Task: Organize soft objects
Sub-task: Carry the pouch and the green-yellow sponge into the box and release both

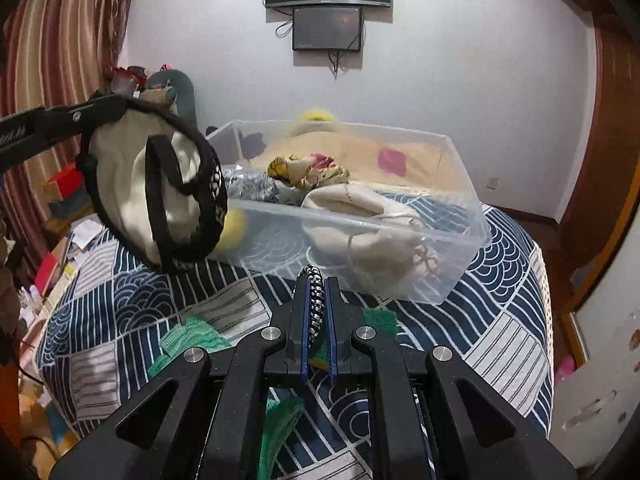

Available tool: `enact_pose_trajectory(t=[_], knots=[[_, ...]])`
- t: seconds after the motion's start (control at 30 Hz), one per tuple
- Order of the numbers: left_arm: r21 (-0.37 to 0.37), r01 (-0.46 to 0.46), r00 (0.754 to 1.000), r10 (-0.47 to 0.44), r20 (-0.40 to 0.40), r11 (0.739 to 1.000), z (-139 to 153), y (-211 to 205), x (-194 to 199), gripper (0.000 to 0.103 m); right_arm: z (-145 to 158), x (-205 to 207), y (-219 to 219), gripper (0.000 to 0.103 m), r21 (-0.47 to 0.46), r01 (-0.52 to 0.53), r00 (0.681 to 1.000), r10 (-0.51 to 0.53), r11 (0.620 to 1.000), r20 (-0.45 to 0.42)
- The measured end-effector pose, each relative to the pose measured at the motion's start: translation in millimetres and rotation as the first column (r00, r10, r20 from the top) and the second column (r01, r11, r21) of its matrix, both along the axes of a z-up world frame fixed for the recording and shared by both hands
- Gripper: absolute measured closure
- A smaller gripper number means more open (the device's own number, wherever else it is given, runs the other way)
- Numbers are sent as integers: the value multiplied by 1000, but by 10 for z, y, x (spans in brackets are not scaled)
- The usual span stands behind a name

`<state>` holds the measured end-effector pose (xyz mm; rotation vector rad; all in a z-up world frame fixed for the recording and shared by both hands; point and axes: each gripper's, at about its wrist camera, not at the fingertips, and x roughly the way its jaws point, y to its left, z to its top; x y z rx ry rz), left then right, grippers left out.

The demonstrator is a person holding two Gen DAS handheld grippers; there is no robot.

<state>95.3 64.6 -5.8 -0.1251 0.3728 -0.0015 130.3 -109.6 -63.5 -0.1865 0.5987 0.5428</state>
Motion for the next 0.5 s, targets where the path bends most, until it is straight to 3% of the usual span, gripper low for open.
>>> enact_pose_trajectory(t=[0.23, 0.5], knots=[[-26, -32, 999, 33, 42, 999, 194, -32, 244, 96, 289, -86, -128, 97, 68, 1, 998, -6, 998, 61], [-25, -90, 996, 90, 7, 996, 118, -32, 666, 96, 540, -21, -197, 97, 118, 19, 992, -33, 993, 118]])
